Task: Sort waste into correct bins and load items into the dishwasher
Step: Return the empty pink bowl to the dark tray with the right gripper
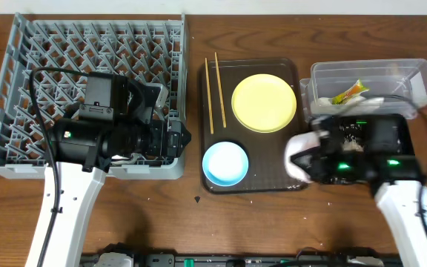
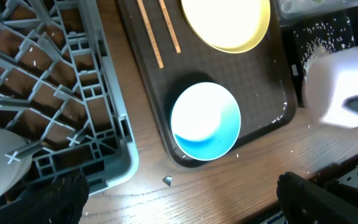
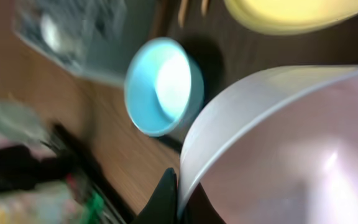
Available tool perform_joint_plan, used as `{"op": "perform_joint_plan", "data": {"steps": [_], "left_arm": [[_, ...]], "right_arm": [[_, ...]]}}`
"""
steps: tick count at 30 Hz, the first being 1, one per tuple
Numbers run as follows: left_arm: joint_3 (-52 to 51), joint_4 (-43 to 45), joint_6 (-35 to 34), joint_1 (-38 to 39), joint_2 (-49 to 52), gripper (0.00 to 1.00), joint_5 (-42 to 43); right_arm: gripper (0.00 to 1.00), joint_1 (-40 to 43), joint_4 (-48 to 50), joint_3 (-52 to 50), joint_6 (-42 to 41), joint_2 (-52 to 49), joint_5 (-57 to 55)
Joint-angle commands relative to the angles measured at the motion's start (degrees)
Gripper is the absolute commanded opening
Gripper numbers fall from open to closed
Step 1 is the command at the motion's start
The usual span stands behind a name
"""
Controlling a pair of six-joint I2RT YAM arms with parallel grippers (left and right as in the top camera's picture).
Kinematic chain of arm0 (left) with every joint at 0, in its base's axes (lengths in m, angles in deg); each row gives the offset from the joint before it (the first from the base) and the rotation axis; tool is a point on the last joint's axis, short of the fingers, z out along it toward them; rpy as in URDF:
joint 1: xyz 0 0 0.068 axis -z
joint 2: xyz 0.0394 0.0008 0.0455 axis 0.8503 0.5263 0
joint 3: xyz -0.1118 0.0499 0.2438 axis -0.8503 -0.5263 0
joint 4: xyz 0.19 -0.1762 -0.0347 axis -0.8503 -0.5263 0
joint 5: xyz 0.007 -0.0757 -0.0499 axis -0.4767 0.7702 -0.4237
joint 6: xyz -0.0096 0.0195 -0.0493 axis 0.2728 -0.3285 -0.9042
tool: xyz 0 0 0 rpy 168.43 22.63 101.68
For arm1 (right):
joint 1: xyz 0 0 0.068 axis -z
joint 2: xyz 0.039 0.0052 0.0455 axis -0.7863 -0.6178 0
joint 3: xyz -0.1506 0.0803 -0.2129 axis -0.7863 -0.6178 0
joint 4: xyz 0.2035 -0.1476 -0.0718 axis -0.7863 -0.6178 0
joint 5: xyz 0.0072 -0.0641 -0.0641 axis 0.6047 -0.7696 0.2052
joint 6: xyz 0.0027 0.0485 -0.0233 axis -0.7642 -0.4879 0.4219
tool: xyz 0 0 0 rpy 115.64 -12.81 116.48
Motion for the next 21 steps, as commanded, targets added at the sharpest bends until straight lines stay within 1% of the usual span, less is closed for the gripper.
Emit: {"op": "perform_joint_plan", "data": {"steps": [1, 5, 6, 9, 12, 13, 14, 15, 17, 20, 21], "left_arm": [[0.9, -0.2, 0.4, 0.2, 0.2, 0.98, -0.3], [0.9, -0.2, 0.3, 0.2, 0.2, 0.98, -0.3], [0.9, -0.1, 0.4, 0.2, 0.2, 0.98, -0.3], [0.9, 0.5, 0.3, 0.2, 0.2, 0.98, -0.3], [0.9, 0.8, -1.3, 0.2, 0.2, 0.98, 0.9], [0.9, 0.7, -1.9, 0.2, 0.2, 0.98, 1.5], [0.9, 0.7, -2.6, 0.2, 0.2, 0.98, 1.4], [0.9, 0.7, -3.1, 0.2, 0.2, 0.98, 1.5], [0.9, 1.2, -7.1, 0.2, 0.2, 0.98, 1.5], [1.2, 2.4, -10.3, 0.2, 0.2, 0.99, 1.4], [1.2, 3.2, -10.5, 0.3, 0.2, 1.00, 1.4]], "right_arm": [[0.01, -12.2, 3.0, 0.1, -6.8, -1.6, -18.6], [0.01, -21.8, 8.8, 0.1, -10.8, -4.2, -28.5], [0.01, -25.4, 11.6, 0.1, -11.0, -6.6, -32.9], [0.01, -29.1, 14.2, 0.1, -11.0, -10.7, -36.4], [0.01, -30.4, 13.6, 0.1, -10.9, -13.5, -37.9], [0.09, -30.4, 13.2, 0.1, -10.9, -13.8, -37.9], [0.22, -30.3, 13.0, 0.1, -10.9, -13.8, -37.9], [0.32, -30.1, 12.6, 0.4, -11.0, -13.5, -37.9], [0.48, -29.6, 11.3, 1.8, -11.0, -12.4, -37.9], [0.70, -28.0, 7.4, 6.0, -11.0, -9.9, -37.9], [0.72, -27.0, 5.9, 7.9, -11.0, -9.0, -37.9]]}}
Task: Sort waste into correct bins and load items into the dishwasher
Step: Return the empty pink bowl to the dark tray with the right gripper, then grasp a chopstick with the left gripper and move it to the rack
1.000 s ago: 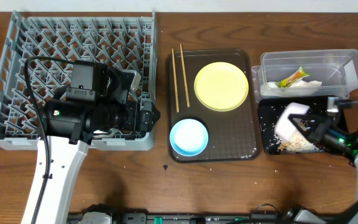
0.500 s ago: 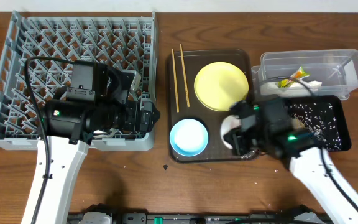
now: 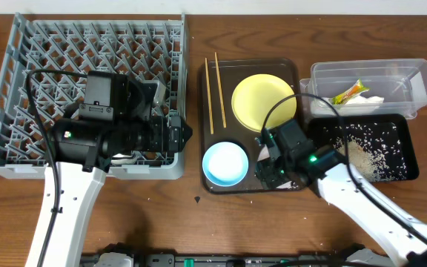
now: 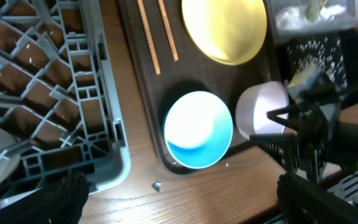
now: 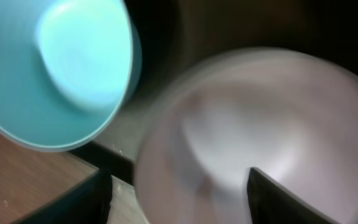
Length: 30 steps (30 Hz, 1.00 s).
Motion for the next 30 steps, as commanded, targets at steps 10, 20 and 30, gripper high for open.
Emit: {"op": "perform_joint_plan", "data": {"steps": [10, 20, 30], "left_arm": [[6.8, 6.9, -10.7, 10.3, 6.6, 0.92, -11.9], [25.3, 4.4, -12.0, 14.4, 32.9, 0.83, -17.7], [26.7, 17.3, -13.1, 16.4, 48.9, 0.59, -19.7]], "right_arm": [[0.74, 19.1, -11.1, 26.9, -6.1, 5.9, 8.6], [0.76, 23.2, -15.2, 28.3, -6.1, 5.8, 13.7], [0.77, 23.2, -18.1, 28.2, -6.1, 5.6, 10.8]]}}
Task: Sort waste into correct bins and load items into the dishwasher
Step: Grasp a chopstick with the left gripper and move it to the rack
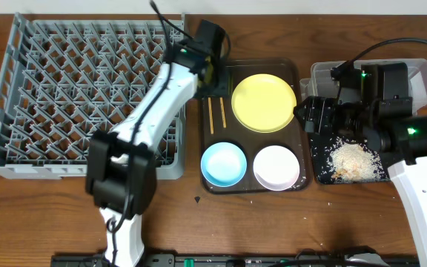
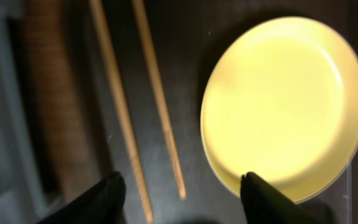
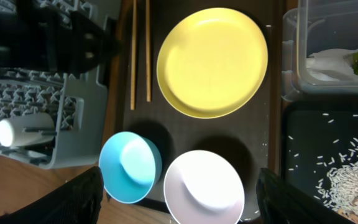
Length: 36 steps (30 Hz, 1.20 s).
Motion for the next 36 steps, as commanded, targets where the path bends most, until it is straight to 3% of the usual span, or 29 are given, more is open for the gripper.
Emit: {"op": "perform_joint_plan", "data": {"steps": [1, 4, 9, 17, 23, 25, 29, 36], "left_arm": [[1.3, 2.3, -1.6, 1.6, 3.7, 0.57, -4.7], [1.3, 4.1, -1.7, 2.2, 6.7, 0.55, -6.9], [1.3, 9.1, -5.3, 2.3, 11.3, 0.39, -10.9], [1.3, 11.1, -6.4, 2.3, 14.7, 0.37, -14.1], [1.1, 11.1, -6.4, 2.3, 15.0, 0.19, -10.3], [1.1, 11.0, -6.1, 2.3, 14.6, 0.08, -10.3], [1.2, 10.6, -6.2, 2.1, 11.9, 0.08, -10.3], [1.2, 5.1, -3.1, 2.0, -3.0, 0.08, -10.8]], "right_arm": [[0.77, 0.2, -0.2, 0.4, -0.5, -0.3, -1.0], [0.77, 0.2, -0.3, 0.4, -0.5, -0.7, -1.0], [0.76, 0.2, -0.4, 0.4, -0.5, -1.4, -1.0], [0.75, -1.1, -1.7, 0.3, -0.5, -2.0, -1.0], [0.75, -1.7, -1.7, 0.3, -0.5, -2.0, -1.0], [0.75, -1.7, -1.7, 0.3, -0.5, -2.0, -1.0], [0.74, -1.7, -1.7, 0.3, -0.5, -2.0, -1.0], [0.72, -1.7, -2.4, 0.3, -0.6, -2.0, -0.7]]}}
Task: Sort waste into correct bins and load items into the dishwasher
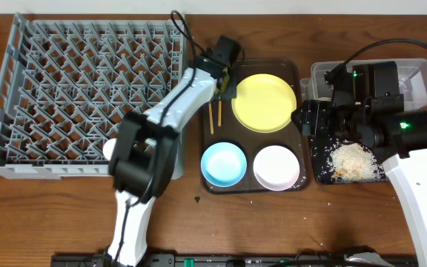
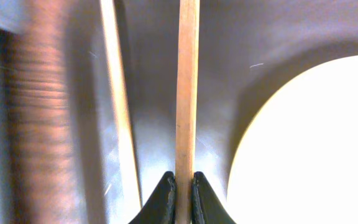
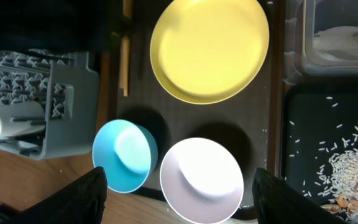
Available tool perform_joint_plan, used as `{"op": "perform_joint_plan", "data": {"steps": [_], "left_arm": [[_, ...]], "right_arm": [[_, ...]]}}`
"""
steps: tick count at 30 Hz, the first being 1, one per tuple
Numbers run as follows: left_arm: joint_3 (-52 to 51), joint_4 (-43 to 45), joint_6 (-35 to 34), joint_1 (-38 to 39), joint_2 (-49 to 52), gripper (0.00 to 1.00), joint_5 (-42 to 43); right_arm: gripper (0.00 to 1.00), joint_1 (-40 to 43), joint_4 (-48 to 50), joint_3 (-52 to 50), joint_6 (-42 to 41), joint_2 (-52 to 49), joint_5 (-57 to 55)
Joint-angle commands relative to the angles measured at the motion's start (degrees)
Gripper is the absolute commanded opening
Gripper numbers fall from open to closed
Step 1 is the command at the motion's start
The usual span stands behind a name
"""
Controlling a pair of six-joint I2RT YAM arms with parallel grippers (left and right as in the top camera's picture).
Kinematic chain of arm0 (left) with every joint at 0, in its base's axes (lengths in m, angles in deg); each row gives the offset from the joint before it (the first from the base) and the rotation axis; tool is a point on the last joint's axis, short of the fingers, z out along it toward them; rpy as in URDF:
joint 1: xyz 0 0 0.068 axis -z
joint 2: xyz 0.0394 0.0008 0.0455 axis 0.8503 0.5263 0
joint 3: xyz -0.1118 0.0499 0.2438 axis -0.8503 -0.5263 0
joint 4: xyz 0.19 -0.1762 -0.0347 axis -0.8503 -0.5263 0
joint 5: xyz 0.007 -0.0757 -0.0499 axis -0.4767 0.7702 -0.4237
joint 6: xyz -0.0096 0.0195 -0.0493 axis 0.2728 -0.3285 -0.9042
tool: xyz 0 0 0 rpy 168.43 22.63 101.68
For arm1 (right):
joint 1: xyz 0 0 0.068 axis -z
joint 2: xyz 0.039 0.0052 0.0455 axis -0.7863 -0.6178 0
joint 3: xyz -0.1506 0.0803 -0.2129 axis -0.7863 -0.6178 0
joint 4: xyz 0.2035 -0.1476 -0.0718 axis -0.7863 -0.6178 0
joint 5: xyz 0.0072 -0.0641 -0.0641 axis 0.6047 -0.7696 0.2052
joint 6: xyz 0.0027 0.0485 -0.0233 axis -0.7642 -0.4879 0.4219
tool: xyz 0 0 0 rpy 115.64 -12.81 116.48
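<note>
Two wooden chopsticks lie at the left of the dark tray [image 1: 252, 70]. My left gripper [image 2: 182, 186] is shut on the chopstick [image 2: 186, 93] nearer the yellow plate [image 1: 264, 102]. The other chopstick [image 2: 118, 112] lies free beside it. A blue bowl [image 1: 224, 163] and a white bowl [image 1: 276, 167] stand side by side at the tray's front. My right gripper [image 3: 182, 198] hangs wide open high above the white bowl [image 3: 201, 180], holding nothing.
The grey dish rack [image 1: 21, 159] fills the left side and holds a white cup near its front right corner. A black bin with rice [image 1: 351, 159] and a clear bin of wrappers [image 1: 369, 78] stand right of the tray.
My left gripper was open above the two chopsticks; now it is down at the tray and shut on the chopstick nearer the yellow plate. The right gripper has barely shifted and stays open.
My right gripper held the white bowl by the black bin while the left hovered at the rack's front. Then the bowl was down on the tray beside the blue one. Then the right gripper was up and open, the left over the chopsticks, now gripping one.
</note>
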Motion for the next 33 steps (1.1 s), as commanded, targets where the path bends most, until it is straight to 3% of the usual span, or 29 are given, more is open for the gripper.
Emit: {"op": "perform_joint_plan", "data": {"steps": [1, 7, 11, 19, 24, 27, 33], "left_arm": [[1.0, -4.2, 3.2, -0.5, -12.6, 0.08, -1.8], [1.0, -16.3, 7.2, -2.4, -18.5, 0.08, -12.1], [-0.8, -19.1, 9.6, -5.6, -17.9, 0.08, -13.0], [-4.3, -17.8, 10.0, -13.2, -15.5, 0.09, -3.5], [-4.9, -18.2, 16.3, -14.2, -12.5, 0.09, 5.3], [-5.0, -18.4, 16.3, -14.0, -11.4, 0.09, 5.2], [-4.7, -18.2, 16.2, -14.1, -10.9, 0.23, 3.9]], "right_arm": [[0.72, -0.5, -0.3, 0.3, -0.5, -0.2, 0.1], [0.72, -0.5, -0.9, 0.3, -0.5, -0.2, 0.1], [0.73, -0.5, -1.0, 0.3, -0.5, -0.2, 0.1], [0.72, -0.5, -1.1, 0.3, -0.6, -0.2, 0.3], [0.72, -0.5, -1.2, 0.3, -0.6, -0.2, 0.3], [0.71, -0.5, -1.4, 0.3, -0.6, -0.2, 0.3], [0.71, -0.5, -1.4, 0.3, -0.5, -0.2, 0.3]]}}
